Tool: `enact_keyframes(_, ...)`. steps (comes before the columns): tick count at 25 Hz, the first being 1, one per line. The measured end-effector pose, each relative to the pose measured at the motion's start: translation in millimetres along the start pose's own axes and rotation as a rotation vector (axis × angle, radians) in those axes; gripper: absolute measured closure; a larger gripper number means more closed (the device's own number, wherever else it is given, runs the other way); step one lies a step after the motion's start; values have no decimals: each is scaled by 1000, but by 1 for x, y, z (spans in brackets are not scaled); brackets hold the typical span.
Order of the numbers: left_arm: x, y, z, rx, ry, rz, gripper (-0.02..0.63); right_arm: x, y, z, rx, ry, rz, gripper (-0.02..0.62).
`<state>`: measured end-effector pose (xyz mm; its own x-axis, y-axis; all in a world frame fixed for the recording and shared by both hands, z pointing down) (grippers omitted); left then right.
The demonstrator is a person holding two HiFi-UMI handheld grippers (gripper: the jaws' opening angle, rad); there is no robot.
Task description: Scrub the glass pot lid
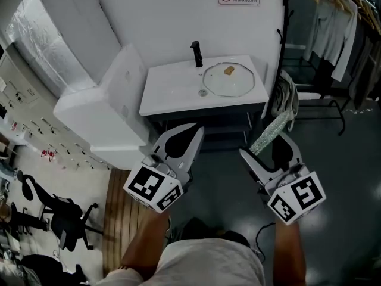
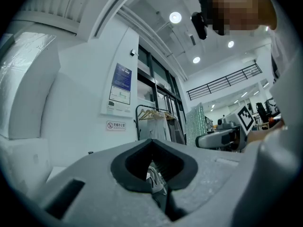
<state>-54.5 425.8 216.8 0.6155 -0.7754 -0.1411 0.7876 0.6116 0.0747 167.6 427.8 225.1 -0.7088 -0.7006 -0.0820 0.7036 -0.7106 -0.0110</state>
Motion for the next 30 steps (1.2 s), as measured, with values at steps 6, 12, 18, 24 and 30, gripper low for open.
enact_keyframes(6, 15, -6, 2, 0, -12, -21, 591, 8, 17, -3, -1, 4, -17, 247)
enact_keyframes(12, 36, -28, 14, -5, -7, -31, 589, 28, 36, 6, -5, -8, -13, 247)
enact_keyframes(18, 64, -67, 23, -9, 5, -32, 590, 66, 63, 11, -13, -22, 3, 247)
enact_keyframes(24, 94, -122, 31, -16, 1, -27, 590, 122, 84, 14, -14, -45, 14, 247)
enact_keyframes(30, 134, -184, 41, -14, -5, -7, 591, 185, 113, 19, -13, -53, 41, 247)
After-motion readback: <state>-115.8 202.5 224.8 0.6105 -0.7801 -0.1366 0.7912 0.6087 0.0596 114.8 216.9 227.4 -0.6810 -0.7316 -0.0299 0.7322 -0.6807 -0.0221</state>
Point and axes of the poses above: the fingertips, and each gripper's own axes: x forward along the fingers, y to its right, z out of its underside, the point moved 8 cm from there along -x, backward along the fingers, and after that the axes turned 1 degree about -x, right-handed, at the moved point
